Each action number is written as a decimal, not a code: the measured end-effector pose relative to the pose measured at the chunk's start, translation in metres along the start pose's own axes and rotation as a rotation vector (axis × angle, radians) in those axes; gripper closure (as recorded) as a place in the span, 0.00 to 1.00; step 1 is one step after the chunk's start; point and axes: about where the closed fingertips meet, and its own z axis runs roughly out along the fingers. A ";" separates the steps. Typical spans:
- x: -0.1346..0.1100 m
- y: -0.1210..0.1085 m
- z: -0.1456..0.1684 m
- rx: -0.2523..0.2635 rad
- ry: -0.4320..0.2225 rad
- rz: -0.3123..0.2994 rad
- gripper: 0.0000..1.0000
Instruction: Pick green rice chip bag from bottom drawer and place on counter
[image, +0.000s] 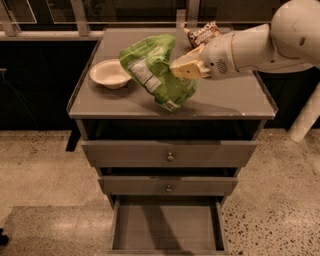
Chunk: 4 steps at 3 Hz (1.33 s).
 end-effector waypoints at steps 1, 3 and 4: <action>0.006 -0.021 0.022 0.003 -0.002 0.013 1.00; 0.006 -0.022 0.023 0.001 -0.003 0.013 0.58; 0.006 -0.022 0.023 0.001 -0.003 0.013 0.35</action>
Offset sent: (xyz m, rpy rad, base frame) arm 0.0250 0.0052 -0.0108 0.0067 0.0072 -0.0073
